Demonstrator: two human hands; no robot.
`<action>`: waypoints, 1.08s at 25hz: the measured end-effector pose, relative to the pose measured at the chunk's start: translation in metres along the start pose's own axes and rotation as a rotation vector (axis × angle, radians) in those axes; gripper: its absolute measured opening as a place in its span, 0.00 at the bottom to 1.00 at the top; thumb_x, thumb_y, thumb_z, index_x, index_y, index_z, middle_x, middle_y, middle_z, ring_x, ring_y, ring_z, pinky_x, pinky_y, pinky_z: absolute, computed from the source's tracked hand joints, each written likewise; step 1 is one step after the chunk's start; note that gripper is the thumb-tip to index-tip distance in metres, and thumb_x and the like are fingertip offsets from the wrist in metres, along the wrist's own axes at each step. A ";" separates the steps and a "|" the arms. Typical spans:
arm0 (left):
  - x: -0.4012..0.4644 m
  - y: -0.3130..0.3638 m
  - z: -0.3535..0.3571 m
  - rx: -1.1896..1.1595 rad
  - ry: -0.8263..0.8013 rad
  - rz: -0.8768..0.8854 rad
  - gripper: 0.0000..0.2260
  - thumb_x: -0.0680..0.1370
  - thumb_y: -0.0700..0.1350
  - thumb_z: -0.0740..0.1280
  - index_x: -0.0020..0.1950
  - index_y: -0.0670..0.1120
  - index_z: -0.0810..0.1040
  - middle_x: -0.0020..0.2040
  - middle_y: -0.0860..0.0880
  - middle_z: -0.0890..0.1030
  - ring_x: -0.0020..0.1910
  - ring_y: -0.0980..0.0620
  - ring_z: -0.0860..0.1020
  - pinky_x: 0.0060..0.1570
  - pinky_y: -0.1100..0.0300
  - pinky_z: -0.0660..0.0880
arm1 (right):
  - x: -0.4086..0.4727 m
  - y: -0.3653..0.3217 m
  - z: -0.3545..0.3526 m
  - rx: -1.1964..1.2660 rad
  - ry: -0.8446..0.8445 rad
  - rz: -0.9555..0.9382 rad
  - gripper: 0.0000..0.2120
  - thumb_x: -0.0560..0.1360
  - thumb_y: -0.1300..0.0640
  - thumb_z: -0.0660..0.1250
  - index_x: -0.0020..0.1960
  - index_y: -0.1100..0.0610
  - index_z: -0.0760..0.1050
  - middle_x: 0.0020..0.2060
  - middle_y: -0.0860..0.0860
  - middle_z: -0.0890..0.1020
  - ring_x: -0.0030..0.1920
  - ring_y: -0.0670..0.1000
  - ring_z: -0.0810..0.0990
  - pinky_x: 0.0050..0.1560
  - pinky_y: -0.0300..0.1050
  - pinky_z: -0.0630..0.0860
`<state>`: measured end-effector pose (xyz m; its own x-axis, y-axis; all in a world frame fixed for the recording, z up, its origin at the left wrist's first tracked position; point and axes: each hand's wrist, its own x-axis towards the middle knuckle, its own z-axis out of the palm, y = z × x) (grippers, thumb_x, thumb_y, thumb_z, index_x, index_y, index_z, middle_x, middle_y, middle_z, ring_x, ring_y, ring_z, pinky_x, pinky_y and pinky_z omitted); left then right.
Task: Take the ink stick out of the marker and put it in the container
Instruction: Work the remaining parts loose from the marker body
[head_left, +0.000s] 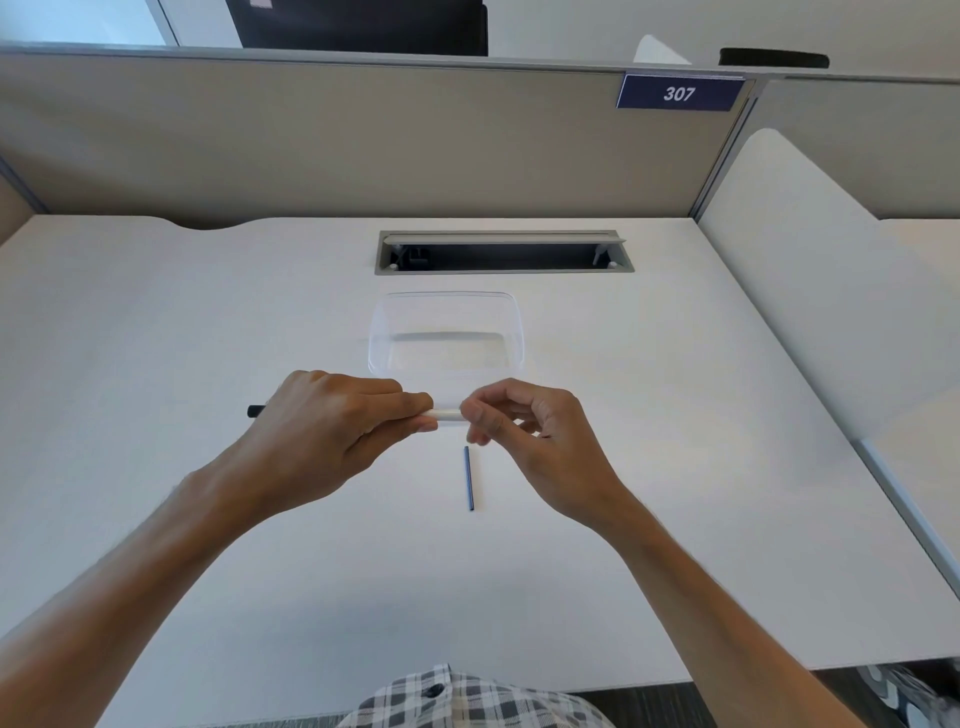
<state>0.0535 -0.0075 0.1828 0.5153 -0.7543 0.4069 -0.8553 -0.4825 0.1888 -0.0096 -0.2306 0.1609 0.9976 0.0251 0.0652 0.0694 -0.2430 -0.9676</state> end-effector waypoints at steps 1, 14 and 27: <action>0.000 0.000 0.000 0.002 -0.001 -0.001 0.13 0.81 0.53 0.60 0.52 0.50 0.82 0.31 0.54 0.75 0.27 0.50 0.67 0.18 0.55 0.65 | 0.000 0.000 0.000 0.006 -0.004 -0.001 0.09 0.77 0.50 0.69 0.45 0.56 0.82 0.33 0.48 0.83 0.39 0.49 0.82 0.45 0.53 0.76; 0.000 -0.003 -0.003 -0.073 -0.002 -0.021 0.13 0.80 0.54 0.60 0.53 0.50 0.82 0.31 0.56 0.74 0.31 0.50 0.68 0.20 0.53 0.67 | 0.002 0.000 -0.002 0.014 0.022 -0.040 0.03 0.73 0.56 0.75 0.45 0.55 0.84 0.36 0.50 0.86 0.42 0.51 0.85 0.49 0.57 0.77; -0.001 -0.004 -0.001 -0.051 -0.014 -0.034 0.13 0.81 0.54 0.60 0.53 0.51 0.81 0.32 0.55 0.76 0.29 0.50 0.67 0.20 0.53 0.66 | 0.001 0.003 0.002 0.055 -0.006 -0.003 0.05 0.76 0.55 0.72 0.43 0.55 0.83 0.34 0.48 0.84 0.40 0.47 0.82 0.47 0.52 0.77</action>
<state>0.0563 -0.0051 0.1824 0.5449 -0.7441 0.3864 -0.8385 -0.4851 0.2483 -0.0085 -0.2297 0.1579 0.9973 0.0320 0.0663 0.0712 -0.1891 -0.9794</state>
